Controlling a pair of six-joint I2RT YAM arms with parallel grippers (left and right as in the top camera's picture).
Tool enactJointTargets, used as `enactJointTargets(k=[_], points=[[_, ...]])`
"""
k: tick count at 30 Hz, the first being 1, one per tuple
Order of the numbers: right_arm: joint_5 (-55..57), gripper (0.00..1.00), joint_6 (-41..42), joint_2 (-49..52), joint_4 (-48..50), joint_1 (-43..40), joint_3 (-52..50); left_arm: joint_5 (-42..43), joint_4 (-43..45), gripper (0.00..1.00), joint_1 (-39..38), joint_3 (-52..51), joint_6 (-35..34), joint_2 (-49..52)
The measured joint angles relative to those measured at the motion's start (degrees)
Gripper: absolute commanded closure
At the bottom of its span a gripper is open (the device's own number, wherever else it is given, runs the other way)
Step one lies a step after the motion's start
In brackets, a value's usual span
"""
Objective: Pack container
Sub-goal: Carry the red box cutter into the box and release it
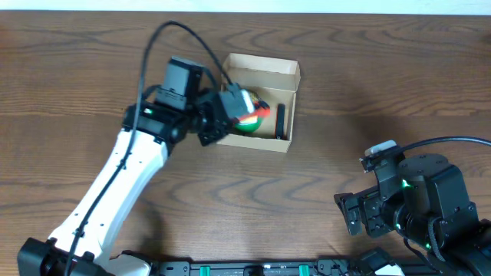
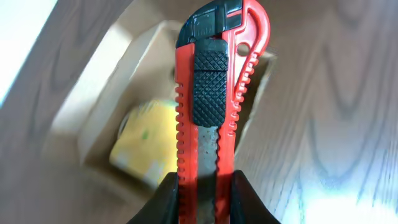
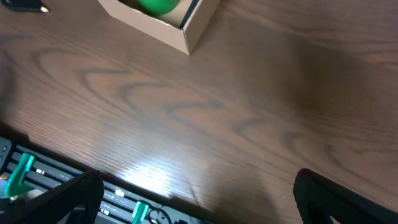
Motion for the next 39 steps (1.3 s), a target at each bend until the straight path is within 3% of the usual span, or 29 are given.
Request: enactJointTargets(k=[5, 13, 22, 39], points=[[0.0, 0.01, 0.0, 0.0, 0.0, 0.0, 0.0, -1.5, 2.1, 0.94, -3.9, 0.0, 6.6, 1.0], [0.0, 0.01, 0.0, 0.0, 0.0, 0.0, 0.0, -7.0, 4.3, 0.94, -5.9, 0.0, 10.5, 5.7], [0.0, 0.01, 0.0, 0.0, 0.0, 0.0, 0.0, -11.4, 6.9, 0.94, -6.1, 0.0, 12.3, 9.4], [0.0, 0.01, 0.0, 0.0, 0.0, 0.0, 0.0, -11.6, 8.8, 0.94, -8.2, 0.0, 12.5, 12.2]])
